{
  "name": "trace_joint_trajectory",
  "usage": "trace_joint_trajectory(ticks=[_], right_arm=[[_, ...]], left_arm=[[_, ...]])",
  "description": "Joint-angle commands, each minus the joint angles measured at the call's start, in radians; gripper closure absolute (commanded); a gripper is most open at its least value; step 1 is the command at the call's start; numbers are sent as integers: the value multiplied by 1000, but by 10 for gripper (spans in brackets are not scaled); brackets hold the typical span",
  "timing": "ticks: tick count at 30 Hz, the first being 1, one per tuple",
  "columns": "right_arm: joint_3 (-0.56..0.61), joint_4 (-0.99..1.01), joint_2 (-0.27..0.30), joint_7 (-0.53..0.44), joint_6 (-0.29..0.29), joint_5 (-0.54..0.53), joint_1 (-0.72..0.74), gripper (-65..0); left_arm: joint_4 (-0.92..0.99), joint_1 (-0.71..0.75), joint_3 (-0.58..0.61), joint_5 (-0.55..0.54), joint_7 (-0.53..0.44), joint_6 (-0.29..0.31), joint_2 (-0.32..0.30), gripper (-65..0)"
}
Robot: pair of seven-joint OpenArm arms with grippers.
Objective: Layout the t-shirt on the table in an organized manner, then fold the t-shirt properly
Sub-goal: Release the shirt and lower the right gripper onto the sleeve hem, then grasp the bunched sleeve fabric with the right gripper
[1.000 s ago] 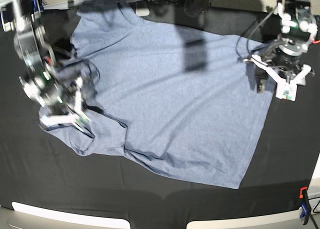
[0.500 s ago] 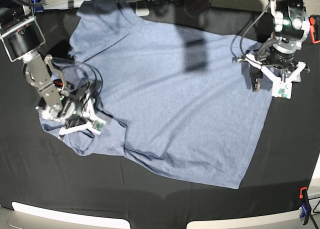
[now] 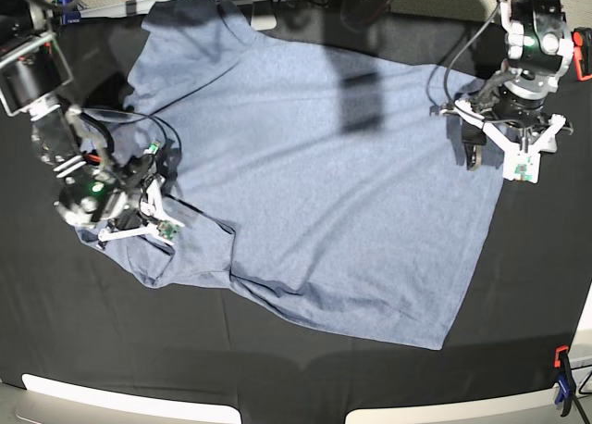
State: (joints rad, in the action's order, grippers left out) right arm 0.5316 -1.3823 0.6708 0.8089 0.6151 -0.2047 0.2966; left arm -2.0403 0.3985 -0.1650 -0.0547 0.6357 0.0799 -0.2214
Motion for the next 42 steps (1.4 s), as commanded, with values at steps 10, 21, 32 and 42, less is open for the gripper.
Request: trace_joint_trajectory(ticks=[10, 21, 32, 42], right_arm=[[-8, 15, 19, -88, 35, 59, 2, -192], [-8, 42, 19, -164, -18, 179, 2, -102], [-8, 42, 19, -225, -107, 247, 36, -22], [-8, 42, 19, -214, -35, 163, 55, -170]], left_arm=[[-19, -5, -5, 2, -23, -4, -6, -345], [-19, -5, -5, 2, -23, -4, -6, -345], [-19, -5, -5, 2, -23, -4, -6, -345], [-19, -5, -5, 2, -23, -4, -6, -345]])
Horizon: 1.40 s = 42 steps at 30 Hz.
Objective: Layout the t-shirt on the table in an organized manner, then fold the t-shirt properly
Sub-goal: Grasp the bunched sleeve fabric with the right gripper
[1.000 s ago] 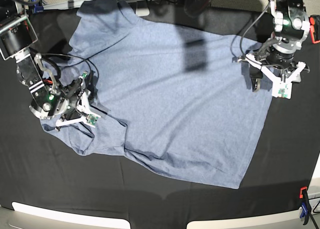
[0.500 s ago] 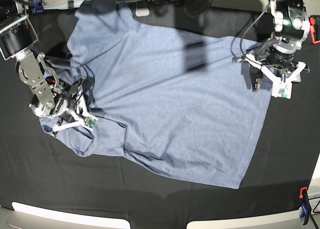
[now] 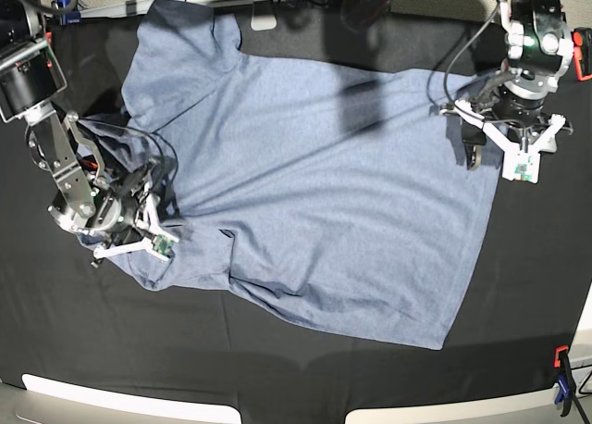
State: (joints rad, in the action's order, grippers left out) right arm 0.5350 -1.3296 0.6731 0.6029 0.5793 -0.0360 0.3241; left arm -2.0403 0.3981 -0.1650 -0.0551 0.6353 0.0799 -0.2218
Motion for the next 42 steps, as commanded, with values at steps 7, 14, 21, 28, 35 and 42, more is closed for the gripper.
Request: trace_joint_trajectory(ticks=[7, 14, 21, 28, 35, 42], right_arm=[[-11, -11, 17, -12, -38, -36, 33, -170], [-11, -10, 17, 8, -57, -98, 64, -170], [-11, 50, 17, 29, -55, -99, 61, -170], [-11, 53, 17, 33, -29, -106, 61, -170], [-11, 115, 17, -9, -30, -106, 61, -227], [-12, 126, 16, -17, -29, -291, 99, -241]], left_arm=[[-19, -4, -5, 2, -23, -4, -6, -345], [-19, -4, -5, 2, -23, -4, -6, -345], [-19, -4, -5, 2, -23, -4, -6, -345], [-19, -4, -5, 2, -23, -4, -6, -345], [-19, -4, -5, 2, -23, -4, -6, -345], [-19, -4, -5, 2, -23, -4, -6, -345]])
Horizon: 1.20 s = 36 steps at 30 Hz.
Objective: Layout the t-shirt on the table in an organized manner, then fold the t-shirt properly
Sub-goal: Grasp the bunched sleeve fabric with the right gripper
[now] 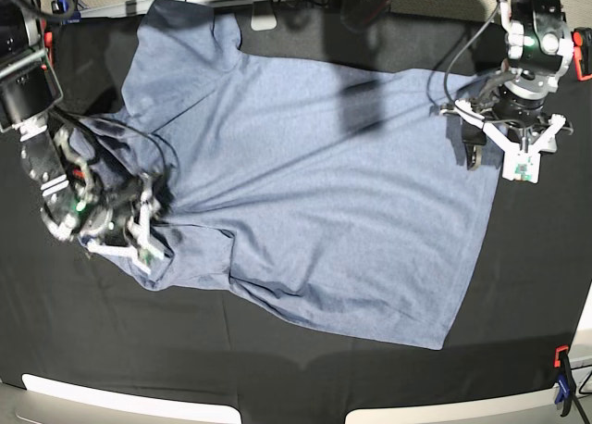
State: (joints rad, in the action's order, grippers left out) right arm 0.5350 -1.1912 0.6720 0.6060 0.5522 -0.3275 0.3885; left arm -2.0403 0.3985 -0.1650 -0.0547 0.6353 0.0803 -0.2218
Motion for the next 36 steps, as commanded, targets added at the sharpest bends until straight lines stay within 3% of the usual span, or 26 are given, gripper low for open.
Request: trace_joint_trajectory(ticks=[1, 8, 11, 27, 36], right_arm=[[-12, -13, 18, 1, 0, -23, 47, -241], [-40, -13, 18, 53, 6, -50, 74, -241], [-40, -12, 18, 55, 39, -50, 74, -240], [-40, 21, 37, 75, 31, 13, 74, -240], [-40, 43, 3, 76, 55, -40, 74, -220]], left_arm=[[-19, -5, -5, 2, -23, -4, -6, -345], [-19, -5, -5, 2, -23, -5, -6, -345], [-19, -5, -5, 2, -23, -4, -6, -345], [-19, -5, -5, 2, -23, -4, -6, -345], [-19, -5, -5, 2, -23, -4, -6, -345]])
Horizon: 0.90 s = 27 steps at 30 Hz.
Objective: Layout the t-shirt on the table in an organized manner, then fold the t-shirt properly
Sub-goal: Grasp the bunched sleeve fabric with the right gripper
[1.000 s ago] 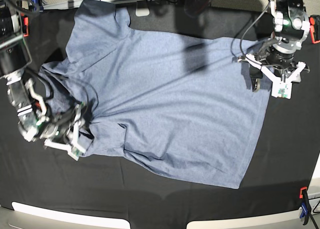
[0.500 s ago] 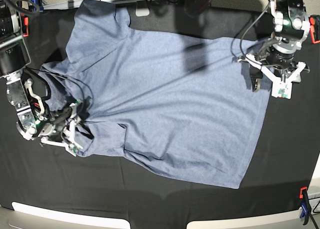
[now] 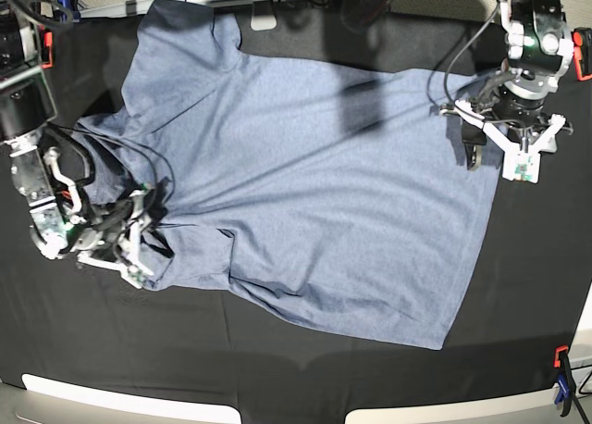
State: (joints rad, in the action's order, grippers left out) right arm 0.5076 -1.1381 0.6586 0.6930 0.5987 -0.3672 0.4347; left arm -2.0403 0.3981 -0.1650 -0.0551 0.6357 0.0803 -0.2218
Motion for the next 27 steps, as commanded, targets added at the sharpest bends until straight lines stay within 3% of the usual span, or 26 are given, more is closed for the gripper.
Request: trace_joint_trajectory(ticks=[1, 8, 20, 25, 27], right_arm=[[-13, 0, 10, -11, 8, 1, 28, -203], [-13, 38, -17, -26, 6, 65, 34, -68], [-13, 38, -16, -42, 7, 1, 178, -67], [-13, 39, -31, -167, -27, 111, 204, -13], [-13, 39, -51, -146, -30, 128, 211, -12]], left_arm=[[-19, -4, -5, 2, -23, -4, -6, -345], [-19, -2, -5, 2, -24, -4, -6, -345], [-19, -2, -5, 2, -23, -4, -6, -345], [-19, -2, -5, 2, -23, -5, -6, -345], [-19, -2, -5, 2, -23, -4, -6, -345]])
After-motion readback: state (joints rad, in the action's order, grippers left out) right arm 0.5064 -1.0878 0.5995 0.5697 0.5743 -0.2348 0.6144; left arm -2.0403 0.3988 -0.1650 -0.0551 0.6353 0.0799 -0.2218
